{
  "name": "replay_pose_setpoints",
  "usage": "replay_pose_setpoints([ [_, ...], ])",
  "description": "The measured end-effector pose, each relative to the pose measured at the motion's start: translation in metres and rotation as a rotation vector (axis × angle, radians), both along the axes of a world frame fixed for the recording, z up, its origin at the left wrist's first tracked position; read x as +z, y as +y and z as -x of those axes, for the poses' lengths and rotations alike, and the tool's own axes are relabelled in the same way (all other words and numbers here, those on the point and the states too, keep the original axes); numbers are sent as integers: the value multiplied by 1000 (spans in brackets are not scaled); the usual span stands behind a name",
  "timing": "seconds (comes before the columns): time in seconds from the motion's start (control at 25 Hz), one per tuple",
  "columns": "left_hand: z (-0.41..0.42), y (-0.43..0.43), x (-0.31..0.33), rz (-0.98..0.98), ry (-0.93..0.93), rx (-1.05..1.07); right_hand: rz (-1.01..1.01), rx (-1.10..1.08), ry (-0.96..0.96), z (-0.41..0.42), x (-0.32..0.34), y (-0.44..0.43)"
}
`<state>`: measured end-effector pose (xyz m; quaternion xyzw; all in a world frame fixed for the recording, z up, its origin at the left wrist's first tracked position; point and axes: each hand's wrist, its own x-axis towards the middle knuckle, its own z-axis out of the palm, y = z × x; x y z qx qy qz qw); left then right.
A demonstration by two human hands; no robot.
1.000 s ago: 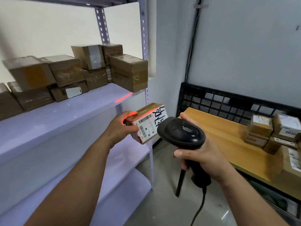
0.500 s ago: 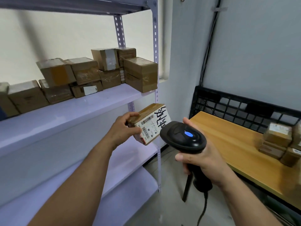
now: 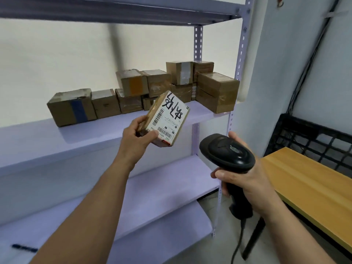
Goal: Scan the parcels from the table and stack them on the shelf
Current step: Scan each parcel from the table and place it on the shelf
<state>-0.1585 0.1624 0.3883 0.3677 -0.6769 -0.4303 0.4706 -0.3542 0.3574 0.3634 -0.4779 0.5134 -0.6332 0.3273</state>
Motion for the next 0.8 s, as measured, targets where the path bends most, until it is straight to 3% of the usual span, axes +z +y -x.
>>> replay_pose_setpoints([
  [0.32,-70,-103,46,0,229,378,-14,113,65,-52,22,-105],
  [0.48,-75,-166,73,-31,265,446,-16,106,67,-65,29,-154],
  [0.6,-64,-202,91,-22,160,512,-18,102,76,-66,32,-178],
  [0.8,-47,-248,97,-9,-181,513,-26,56,68,-64,29,-206],
])
